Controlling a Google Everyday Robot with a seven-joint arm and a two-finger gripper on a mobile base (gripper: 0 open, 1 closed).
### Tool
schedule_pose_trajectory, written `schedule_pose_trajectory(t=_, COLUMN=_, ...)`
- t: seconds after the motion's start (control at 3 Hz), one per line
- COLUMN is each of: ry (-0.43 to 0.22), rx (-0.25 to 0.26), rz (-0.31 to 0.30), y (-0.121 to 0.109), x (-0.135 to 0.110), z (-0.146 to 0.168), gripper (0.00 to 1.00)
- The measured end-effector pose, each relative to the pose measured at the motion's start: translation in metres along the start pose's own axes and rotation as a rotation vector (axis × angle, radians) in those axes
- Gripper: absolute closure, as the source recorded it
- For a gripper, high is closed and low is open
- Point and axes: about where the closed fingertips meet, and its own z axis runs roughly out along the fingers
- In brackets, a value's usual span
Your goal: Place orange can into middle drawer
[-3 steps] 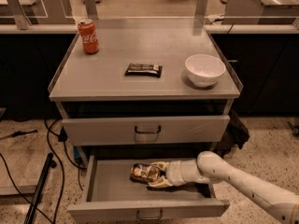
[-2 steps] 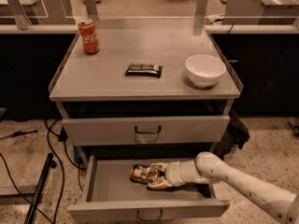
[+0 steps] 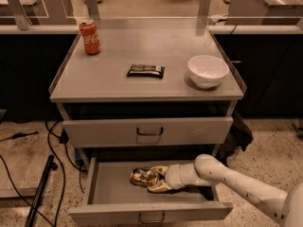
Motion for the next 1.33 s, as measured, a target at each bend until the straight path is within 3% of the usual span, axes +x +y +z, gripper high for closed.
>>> schedule_pose_trajectory(t=0.33, ry=0.000, rx=0.000, rz=0.000, y=0.0000, x=0.0000, z=0.0000, gripper=0.81)
schedule_pose_trajectory(t=0.67, ry=0.000, rx=0.000, rz=0.000, y=0.0000, x=0.0000, z=0.0001, gripper=0.50)
schedule_pose_trajectory(t=1.33, ry=0.000, rx=0.000, rz=0.000, y=0.0001, x=0.0000, z=0.0001, gripper=0.03)
